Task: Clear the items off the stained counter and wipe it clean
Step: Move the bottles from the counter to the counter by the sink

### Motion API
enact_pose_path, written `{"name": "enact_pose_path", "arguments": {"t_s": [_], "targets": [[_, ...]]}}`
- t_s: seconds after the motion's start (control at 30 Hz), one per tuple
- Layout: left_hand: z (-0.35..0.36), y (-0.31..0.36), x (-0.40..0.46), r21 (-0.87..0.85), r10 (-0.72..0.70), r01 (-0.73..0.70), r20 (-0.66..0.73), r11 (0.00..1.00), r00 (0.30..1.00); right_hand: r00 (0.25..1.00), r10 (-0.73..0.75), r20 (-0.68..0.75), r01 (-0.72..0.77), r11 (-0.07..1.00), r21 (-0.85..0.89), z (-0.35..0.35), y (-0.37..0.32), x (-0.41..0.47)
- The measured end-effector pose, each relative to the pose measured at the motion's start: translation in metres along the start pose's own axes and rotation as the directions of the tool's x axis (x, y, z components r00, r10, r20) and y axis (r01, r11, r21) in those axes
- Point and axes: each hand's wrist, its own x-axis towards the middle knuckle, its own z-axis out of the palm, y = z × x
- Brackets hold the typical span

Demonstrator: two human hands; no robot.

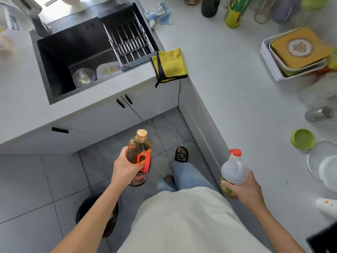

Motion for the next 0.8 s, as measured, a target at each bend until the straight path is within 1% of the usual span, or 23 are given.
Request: {"name": "enact_pose_path", "arguments": {"t_s": [0.17,0.37,0.47,0.63,0.73,0.8], "targets": [[-0.009,0.032,0.046,0.048,0.021,-0.022,0.021,0.999,1.000,1.000,-0.019,0.018,0.018,0.999,0.034,0.008,-0.060,0.040],[-0.035,0.043,0.075,0.120,-0.027,0.027,0.002,0.992,1.000,0.991,-0.134,0.014,0.133,0.989,0.067,0.023,-0.153,0.086],[-0.051,0.044,0.092,0.143,-0.045,0.045,0.000,0.989,0.999,0.986,-0.168,-0.008,0.168,0.983,0.080,0.030,-0.192,0.107],[-0.081,0.064,0.133,0.144,-0.039,0.034,0.032,0.989,0.999,0.988,-0.150,-0.036,0.152,0.984,0.088,0.039,-0.237,0.130],[-0.098,0.091,0.166,0.135,0.007,-0.016,0.068,0.991,0.998,0.993,-0.099,-0.071,0.106,0.989,0.103,0.042,-0.253,0.130],[-0.105,0.116,0.189,0.139,0.059,-0.074,0.110,0.988,0.992,0.994,-0.071,-0.086,0.080,0.990,0.115,0.043,-0.259,0.127]]}}
